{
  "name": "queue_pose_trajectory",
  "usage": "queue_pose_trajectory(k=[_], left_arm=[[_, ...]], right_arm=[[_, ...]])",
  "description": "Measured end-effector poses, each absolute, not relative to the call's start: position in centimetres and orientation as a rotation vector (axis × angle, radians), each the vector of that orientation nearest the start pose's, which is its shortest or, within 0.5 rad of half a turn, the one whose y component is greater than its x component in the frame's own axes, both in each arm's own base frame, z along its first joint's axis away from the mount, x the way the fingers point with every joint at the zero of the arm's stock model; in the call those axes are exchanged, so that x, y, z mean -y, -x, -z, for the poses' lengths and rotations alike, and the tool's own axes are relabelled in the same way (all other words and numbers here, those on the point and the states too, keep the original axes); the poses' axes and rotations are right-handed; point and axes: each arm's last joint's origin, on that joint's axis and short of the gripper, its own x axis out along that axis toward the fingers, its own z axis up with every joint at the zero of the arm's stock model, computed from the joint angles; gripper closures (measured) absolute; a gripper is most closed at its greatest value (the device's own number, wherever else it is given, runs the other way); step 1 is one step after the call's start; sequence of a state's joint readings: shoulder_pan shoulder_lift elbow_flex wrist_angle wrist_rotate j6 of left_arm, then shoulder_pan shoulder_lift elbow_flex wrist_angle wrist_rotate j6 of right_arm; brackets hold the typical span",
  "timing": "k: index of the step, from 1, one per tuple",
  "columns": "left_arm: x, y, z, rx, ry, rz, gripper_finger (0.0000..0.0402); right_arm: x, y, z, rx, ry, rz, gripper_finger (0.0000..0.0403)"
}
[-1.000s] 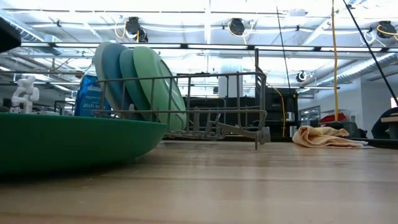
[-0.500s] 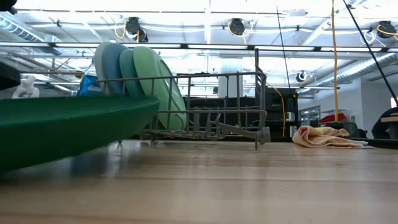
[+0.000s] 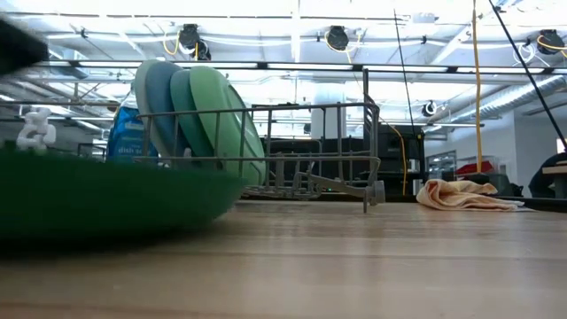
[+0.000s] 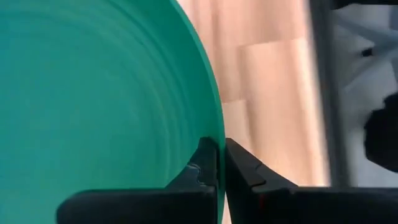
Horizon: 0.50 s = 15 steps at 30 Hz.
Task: Sort dishes
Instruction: Put the dark green plate into the dish rack
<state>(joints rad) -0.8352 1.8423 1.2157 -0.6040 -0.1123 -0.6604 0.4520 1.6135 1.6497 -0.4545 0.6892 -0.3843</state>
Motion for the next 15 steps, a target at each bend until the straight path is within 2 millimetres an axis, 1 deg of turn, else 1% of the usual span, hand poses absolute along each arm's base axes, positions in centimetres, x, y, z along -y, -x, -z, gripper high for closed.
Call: queue_pose_trajectory(k=[2, 4, 7, 11, 15], left_arm=[[26.4, -24.3, -19.6, -1.206, 0.004, 0.253, 0.0399], [26.3, -24.4, -22.0, -1.137, 0.014, 0.240, 0.0401], [25.9, -23.9, -24.5, -1.035, -0.012, 0.200, 0.0401], [25.1, -22.8, -28.5, -0.825, -0.004, 0.138, 0.0401], [24.2, -21.6, -31.2, -0.659, -0.009, 0.078, 0.0401]], right_arm=[[-14.0, -32.8, -40.0, -0.396, 0.608, 0.162, 0.0282], [-14.3, -32.7, -39.9, -0.396, 0.609, 0.153, 0.0282], [-14.7, -32.5, -39.9, -0.393, 0.612, 0.141, 0.0282], [-15.7, -32.0, -39.8, -0.393, 0.633, 0.115, 0.0282], [-16.9, -31.1, -39.8, -0.401, 0.698, 0.162, 0.0282]])
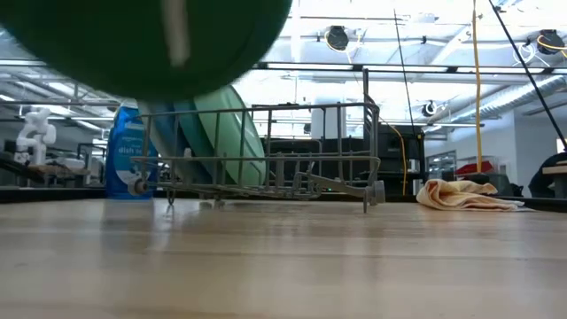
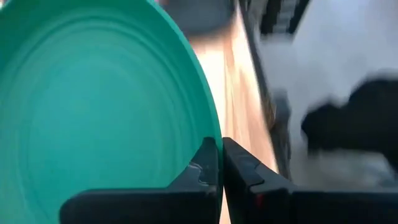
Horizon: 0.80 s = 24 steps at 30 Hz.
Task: Sort dishes
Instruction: Put the dark green plate into the dish rack
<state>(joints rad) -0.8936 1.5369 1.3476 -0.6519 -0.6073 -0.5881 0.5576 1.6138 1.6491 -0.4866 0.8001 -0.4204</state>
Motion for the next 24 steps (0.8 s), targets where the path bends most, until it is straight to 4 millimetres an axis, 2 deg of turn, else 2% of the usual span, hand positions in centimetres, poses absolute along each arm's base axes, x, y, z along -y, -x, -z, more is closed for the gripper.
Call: queue_pose_trajectory(k=[5, 11, 13, 15, 19, 24], left_arm=[[22.0, -21.5, -35.7, -0.379, 0.019, -0.038, 0.0401], [17.9, -23.8, -40.6, -0.099, 0.064, -0.088, 0.0401], [16.2, -24.9, -41.6, -0.013, 0.091, -0.060, 0.0401], [14.2, -26.0, -41.6, 0.027, 0.107, -0.062, 0.0401], [10.2, -28.1, -40.5, 0.072, 0.180, -0.083, 0.0402], [6.1, -29.7, -36.0, 0.105, 0.310, -0.122, 0.0402]], right_arm=[[-18.4, -29.9, -39.8, -0.393, 0.746, 0.220, 0.0282], [-20.3, -28.4, -39.9, -0.371, 0.770, 0.272, 0.0282], [-20.9, -27.8, -40.0, -0.361, 0.771, 0.300, 0.0282], [-21.5, -27.2, -40.1, -0.352, 0.787, 0.326, 0.0282], [-22.6, -26.0, -40.2, -0.337, 0.815, 0.376, 0.0282], [-23.6, -24.9, -40.2, -0.323, 0.838, 0.393, 0.0282]])
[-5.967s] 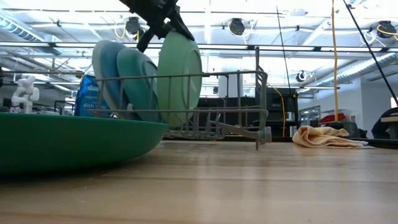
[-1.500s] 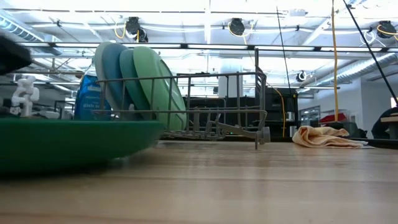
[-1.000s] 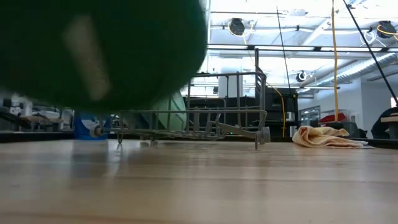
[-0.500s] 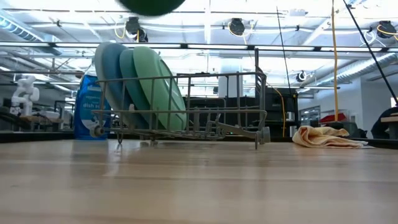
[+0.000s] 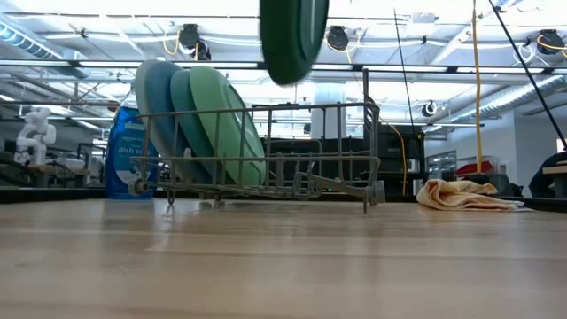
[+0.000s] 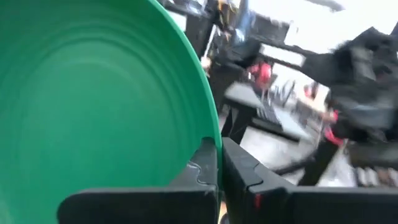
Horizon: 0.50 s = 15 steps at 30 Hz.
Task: Sort dishes
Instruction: Put the dark green plate into the dish rack
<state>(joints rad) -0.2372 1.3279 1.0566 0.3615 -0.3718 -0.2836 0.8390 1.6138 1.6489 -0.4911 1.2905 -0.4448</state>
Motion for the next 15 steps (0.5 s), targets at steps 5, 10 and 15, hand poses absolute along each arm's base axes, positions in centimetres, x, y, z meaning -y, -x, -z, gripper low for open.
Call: queue_pose_trajectory(k=[5, 10, 15], left_arm=[[3.3, -29.2, -30.8, 0.183, 0.445, -0.172, 0.0402], [1.8, -28.1, -27.9, 0.250, 0.517, -0.185, 0.0402], [0.6, -27.6, -26.6, 0.249, 0.528, -0.191, 0.0402]], right_arm=[[-24.3, -24.3, -40.2, -0.312, 0.846, 0.369, 0.0282], [-24.4, -24.1, -40.2, -0.309, 0.848, 0.360, 0.0282], [-24.3, -24.3, -40.2, -0.315, 0.852, 0.360, 0.0282]])
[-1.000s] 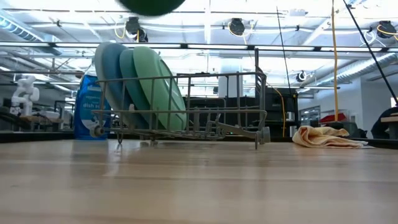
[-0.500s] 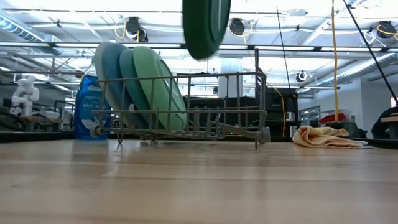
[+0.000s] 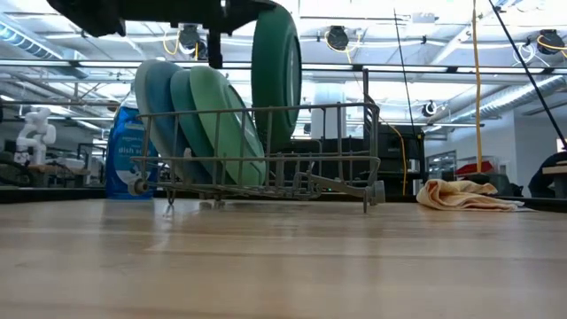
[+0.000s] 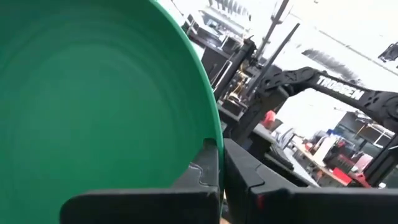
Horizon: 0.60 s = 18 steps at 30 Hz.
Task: Sort dishes
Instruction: Put the dark green plate into the dish rack
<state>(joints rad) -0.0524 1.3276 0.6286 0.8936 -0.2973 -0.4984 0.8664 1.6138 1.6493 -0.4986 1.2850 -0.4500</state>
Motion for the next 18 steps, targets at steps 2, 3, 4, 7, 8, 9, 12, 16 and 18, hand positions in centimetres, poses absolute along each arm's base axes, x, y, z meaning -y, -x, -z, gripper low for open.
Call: queue_pose_trajectory(k=[2, 3, 4, 7, 8, 9, 12, 16, 18], left_arm=[[0.1, -27.7, -26.6, 0.246, 0.541, -0.185, 0.0402], [-0.1, -27.8, -26.5, 0.244, 0.541, -0.180, 0.0402], [-0.3, -27.8, -26.5, 0.240, 0.540, -0.180, 0.0402], [-0.8, -28.1, -26.0, 0.218, 0.556, -0.190, 0.0401], [-1.0, -28.2, -25.8, 0.213, 0.557, -0.194, 0.0402], [-1.2, -28.2, -25.7, 0.208, 0.556, -0.200, 0.0401], [-1.6, -28.6, -25.0, 0.195, 0.580, -0.209, 0.0401], [-1.9, -29.1, -24.3, 0.202, 0.623, -0.210, 0.0401], [-2.1, -29.3, -24.1, 0.210, 0.645, -0.211, 0.0401]], right_arm=[[-24.2, -24.3, -40.2, -0.316, 0.851, 0.362, 0.0282], [-24.1, -24.4, -40.2, -0.317, 0.851, 0.363, 0.0282], [-24.1, -24.5, -40.2, -0.319, 0.850, 0.365, 0.0282], [-23.9, -24.6, -40.2, -0.321, 0.847, 0.370, 0.0282], [-23.9, -24.7, -40.2, -0.321, 0.844, 0.372, 0.0282], [-23.8, -24.8, -40.2, -0.323, 0.841, 0.374, 0.0282], [-23.7, -24.8, -40.2, -0.324, 0.840, 0.375, 0.0282], [-23.5, -25.0, -40.2, -0.326, 0.834, 0.381, 0.0282], [-23.5, -25.0, -40.1, -0.328, 0.835, 0.381, 0.0282]])
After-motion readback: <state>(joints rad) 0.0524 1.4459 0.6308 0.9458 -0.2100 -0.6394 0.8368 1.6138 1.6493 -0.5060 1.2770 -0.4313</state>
